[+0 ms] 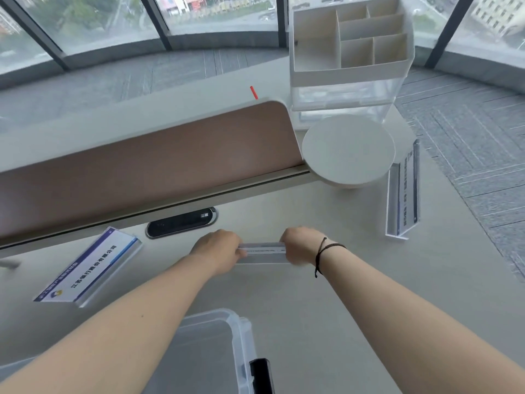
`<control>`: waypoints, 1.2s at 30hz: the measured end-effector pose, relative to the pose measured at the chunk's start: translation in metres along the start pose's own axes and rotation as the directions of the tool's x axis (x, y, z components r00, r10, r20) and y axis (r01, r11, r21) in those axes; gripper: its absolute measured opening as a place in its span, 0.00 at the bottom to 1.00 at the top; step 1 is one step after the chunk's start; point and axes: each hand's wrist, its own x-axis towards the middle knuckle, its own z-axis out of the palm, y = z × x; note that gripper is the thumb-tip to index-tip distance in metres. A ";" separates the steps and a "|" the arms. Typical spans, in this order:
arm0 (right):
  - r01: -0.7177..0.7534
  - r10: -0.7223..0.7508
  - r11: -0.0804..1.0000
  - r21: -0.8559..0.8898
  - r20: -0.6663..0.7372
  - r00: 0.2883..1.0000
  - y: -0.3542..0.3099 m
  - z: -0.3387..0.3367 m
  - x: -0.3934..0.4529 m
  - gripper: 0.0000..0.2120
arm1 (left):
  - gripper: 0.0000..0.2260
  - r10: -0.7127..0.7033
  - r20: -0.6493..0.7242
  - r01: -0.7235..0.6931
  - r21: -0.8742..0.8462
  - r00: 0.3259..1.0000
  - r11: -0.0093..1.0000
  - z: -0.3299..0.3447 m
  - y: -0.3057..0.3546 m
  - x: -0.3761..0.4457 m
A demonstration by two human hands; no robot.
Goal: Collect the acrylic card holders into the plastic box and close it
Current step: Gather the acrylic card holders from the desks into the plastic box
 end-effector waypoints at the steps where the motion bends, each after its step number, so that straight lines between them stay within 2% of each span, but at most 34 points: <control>1: 0.001 -0.001 1.000 0.008 -0.003 1.000 -0.001 0.000 -0.003 0.16 | 0.11 -0.001 0.002 0.001 0.006 1.000 1.000 0.000 0.001 -0.001; 5: -0.016 0.017 0.999 0.035 -0.033 0.999 -0.005 0.002 -0.029 0.25 | 0.11 0.046 -0.033 -0.042 0.130 0.998 0.991 -0.011 0.005 -0.015; 8: -0.027 0.034 0.998 0.064 -0.106 0.994 -0.013 0.001 -0.061 0.31 | 0.11 0.115 -0.100 -0.092 0.206 0.988 0.974 -0.029 0.007 -0.038; 11: -0.031 0.035 0.999 0.020 -0.182 0.983 -0.030 -0.011 -0.096 0.26 | 0.14 0.189 -0.160 -0.135 0.299 0.969 0.945 -0.049 0.005 -0.072; 14: -0.026 0.012 0.997 -0.077 -0.177 0.984 -0.061 -0.024 -0.135 0.16 | 0.15 0.258 -0.189 -0.172 0.381 0.948 0.909 -0.067 -0.003 -0.115; 16: -0.012 -0.012 0.988 -0.154 -0.152 0.988 -0.092 -0.032 -0.162 0.15 | 0.14 0.293 -0.201 -0.194 0.402 0.935 0.895 -0.078 -0.012 -0.146; 19: 0.033 -0.056 0.985 -0.169 -0.135 0.989 -0.144 -0.038 -0.200 0.14 | 0.09 0.306 -0.176 -0.220 0.386 0.936 0.896 -0.092 -0.030 -0.194; 22: 0.069 -0.086 0.989 -0.135 -0.125 0.988 -0.193 -0.032 -0.229 0.08 | 0.08 0.304 -0.153 -0.225 0.390 0.940 0.893 -0.099 -0.057 -0.240; 26: 0.087 -0.102 0.990 -0.109 -0.142 0.985 -0.240 -0.002 -0.250 0.06 | 0.07 0.317 -0.186 -0.242 0.339 0.930 0.909 -0.083 -0.100 -0.275; 30: 0.064 -0.069 0.996 -0.058 -0.108 0.992 -0.259 0.049 -0.248 0.08 | 0.15 0.289 -0.256 -0.265 0.122 0.923 0.956 -0.038 -0.155 -0.287; 32: 0.025 -0.024 1.000 0.006 -0.082 0.996 -0.261 0.080 -0.241 0.08 | 0.15 0.222 -0.300 -0.210 0.072 0.928 0.975 -0.010 -0.180 -0.294; 36: -0.100 0.105 0.984 0.145 -0.027 0.994 -0.268 0.148 -0.220 0.10 | 0.18 0.067 -0.362 -0.029 0.110 0.930 0.994 0.058 -0.216 -0.308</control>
